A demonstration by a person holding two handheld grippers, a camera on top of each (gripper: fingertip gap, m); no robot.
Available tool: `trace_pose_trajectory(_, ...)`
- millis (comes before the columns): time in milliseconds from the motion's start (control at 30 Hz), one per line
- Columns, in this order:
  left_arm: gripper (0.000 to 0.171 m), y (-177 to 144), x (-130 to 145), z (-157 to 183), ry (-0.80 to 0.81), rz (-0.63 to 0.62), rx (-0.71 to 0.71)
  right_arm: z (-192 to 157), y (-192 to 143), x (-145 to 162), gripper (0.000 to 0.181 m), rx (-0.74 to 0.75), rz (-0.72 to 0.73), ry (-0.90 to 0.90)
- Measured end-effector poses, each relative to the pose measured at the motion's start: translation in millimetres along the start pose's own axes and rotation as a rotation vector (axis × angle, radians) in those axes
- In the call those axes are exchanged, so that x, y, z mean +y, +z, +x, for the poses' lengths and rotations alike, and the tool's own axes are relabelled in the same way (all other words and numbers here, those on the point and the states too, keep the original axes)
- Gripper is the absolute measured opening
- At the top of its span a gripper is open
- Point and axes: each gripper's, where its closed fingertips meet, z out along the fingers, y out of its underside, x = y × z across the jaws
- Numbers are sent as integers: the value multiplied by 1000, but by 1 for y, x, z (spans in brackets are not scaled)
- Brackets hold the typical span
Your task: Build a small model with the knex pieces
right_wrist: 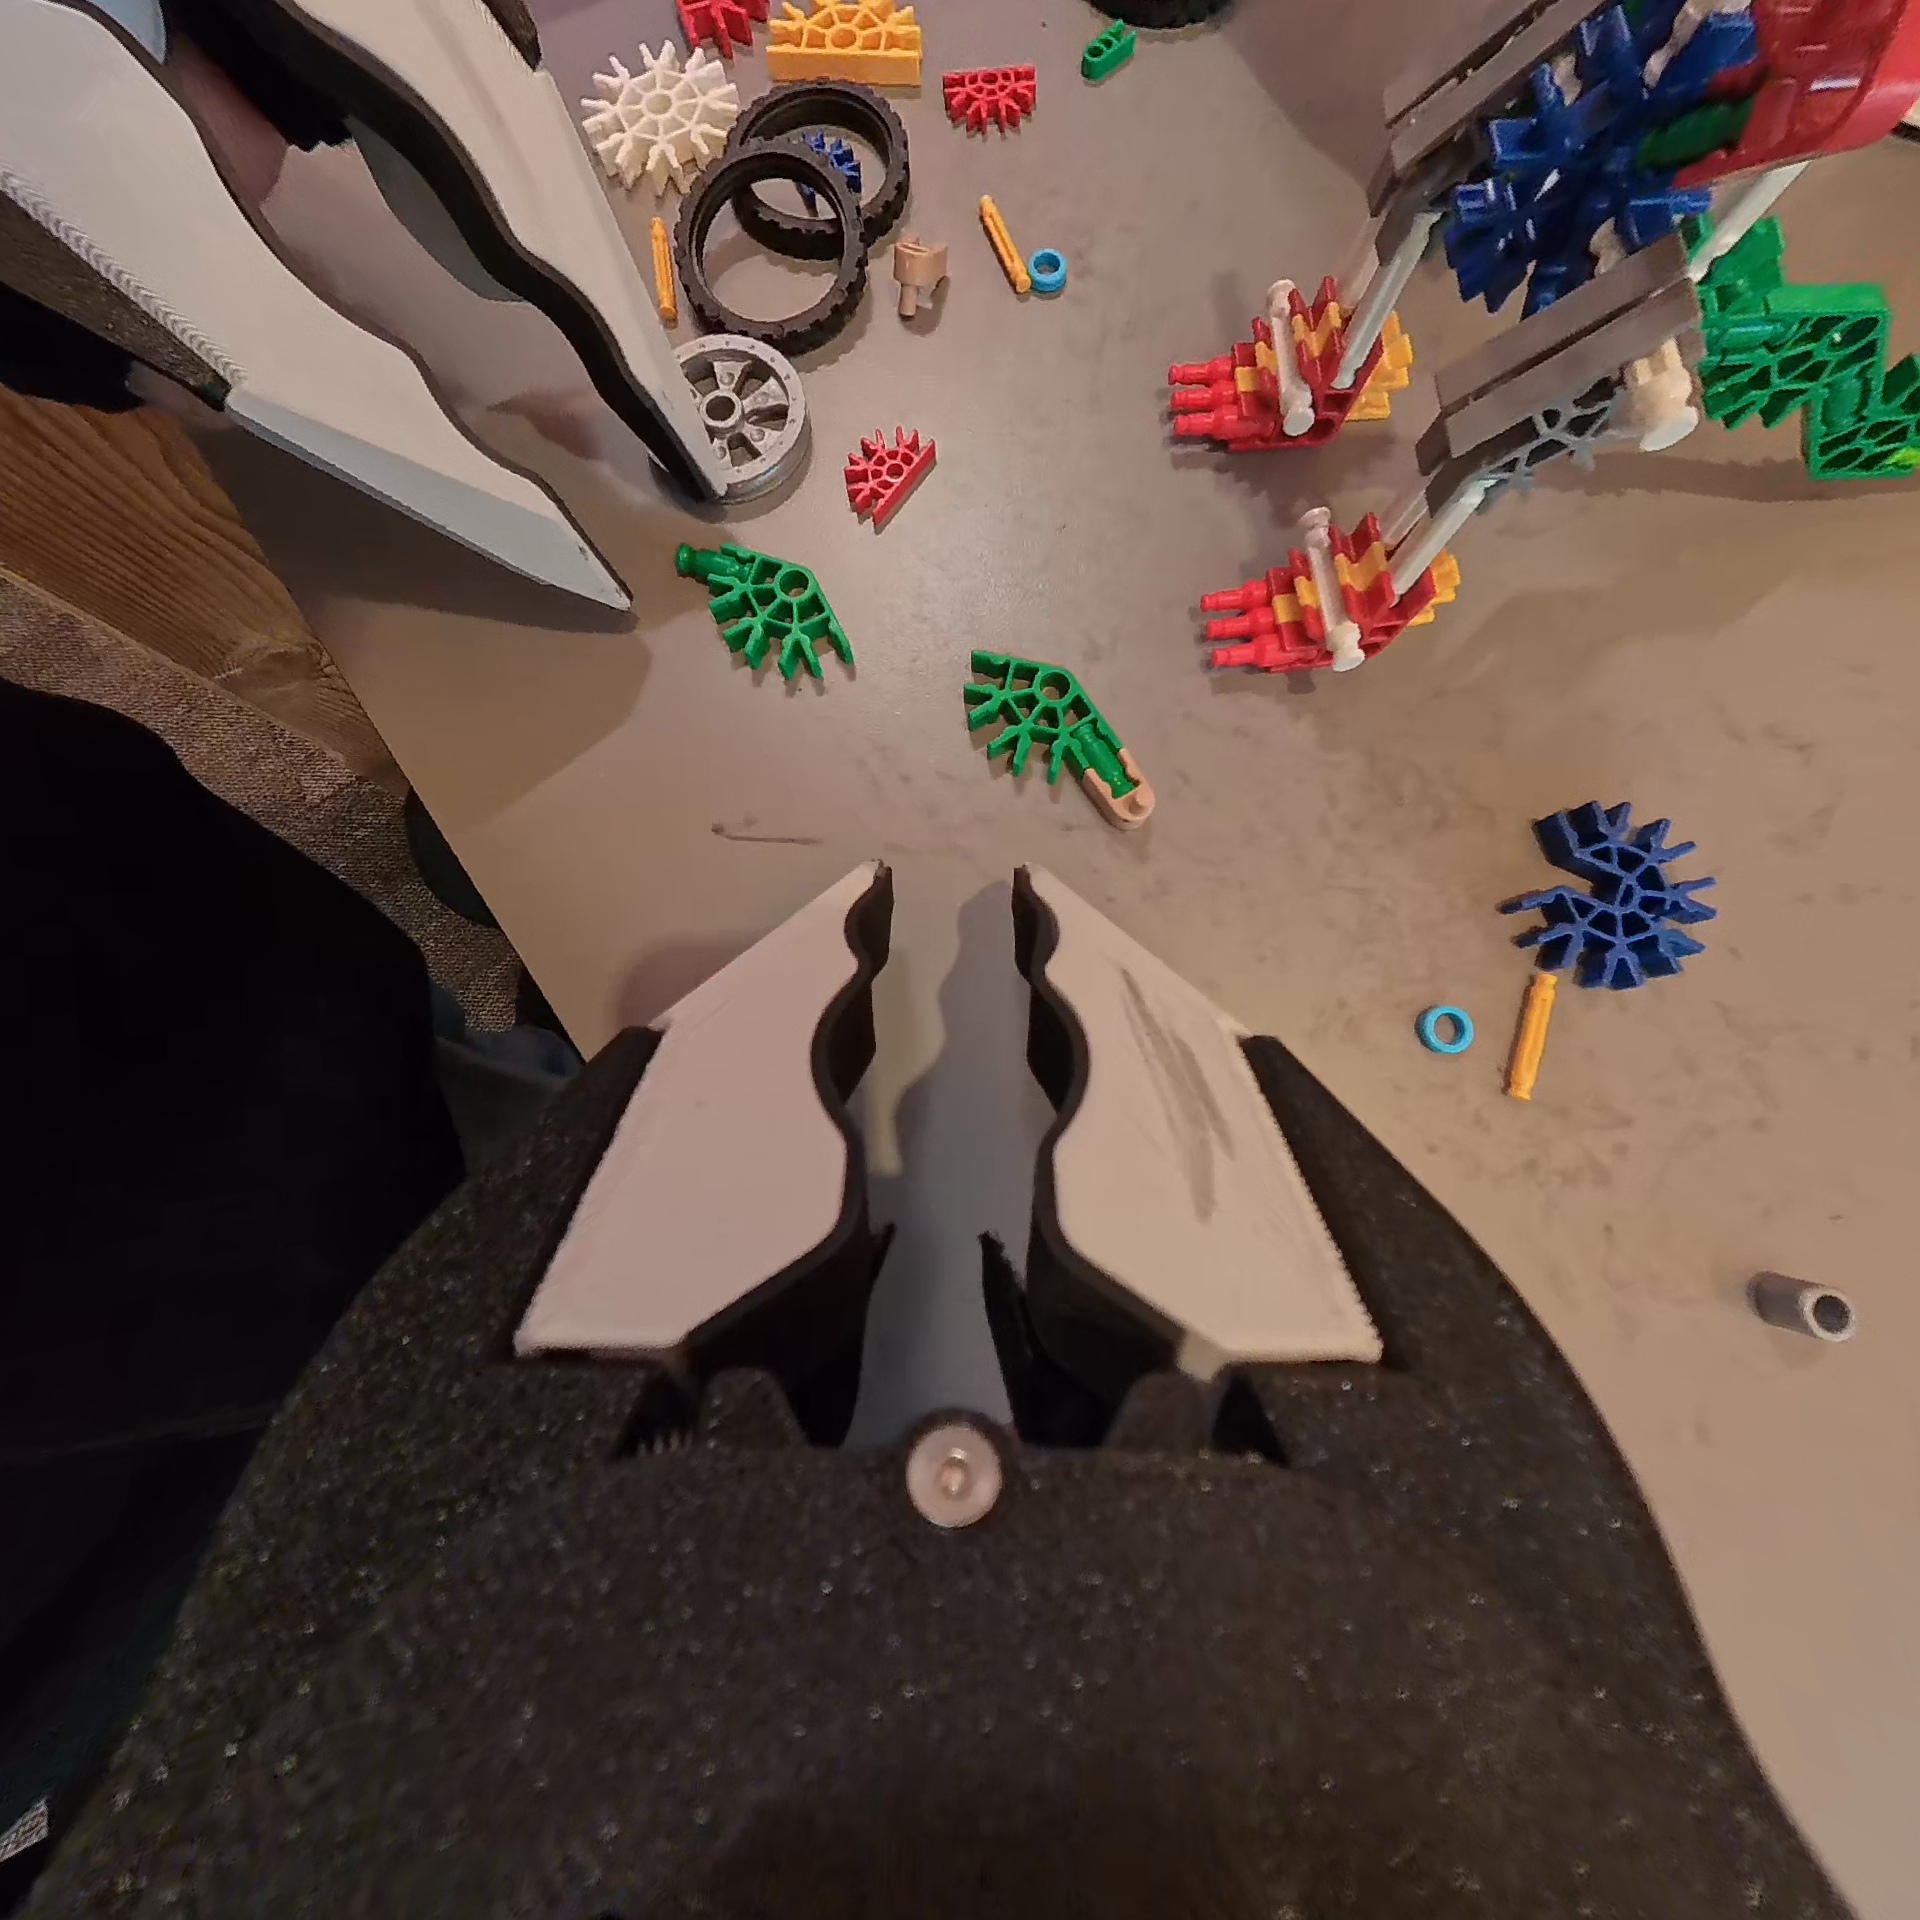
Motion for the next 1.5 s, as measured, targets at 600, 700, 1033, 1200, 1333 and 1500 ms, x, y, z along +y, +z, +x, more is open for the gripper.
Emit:
trace_pose_trajectory(600,26,5,1,3,5,-17,17,3,2,2,23,-10,-5,-4)
trace_pose_trajectory(700,26,6,1,4,8,-16,21,3,2,1,23,-12,-5,-6)
trace_pose_trajectory(1033,27,8,-1,8,19,-12,32,1,3,-1,24,-20,-4,-14)
trace_pose_trajectory(1200,28,10,-4,18,30,-10,51,-2,4,-2,24,-29,-4,-20)
trace_pose_trajectory(1333,28,12,-7,28,38,3,87,-3,5,-2,24,-33,-3,-21)
trace_pose_trajectory(1500,30,13,-8,33,52,11,97,-4,5,-3,24,-35,-1,-21)
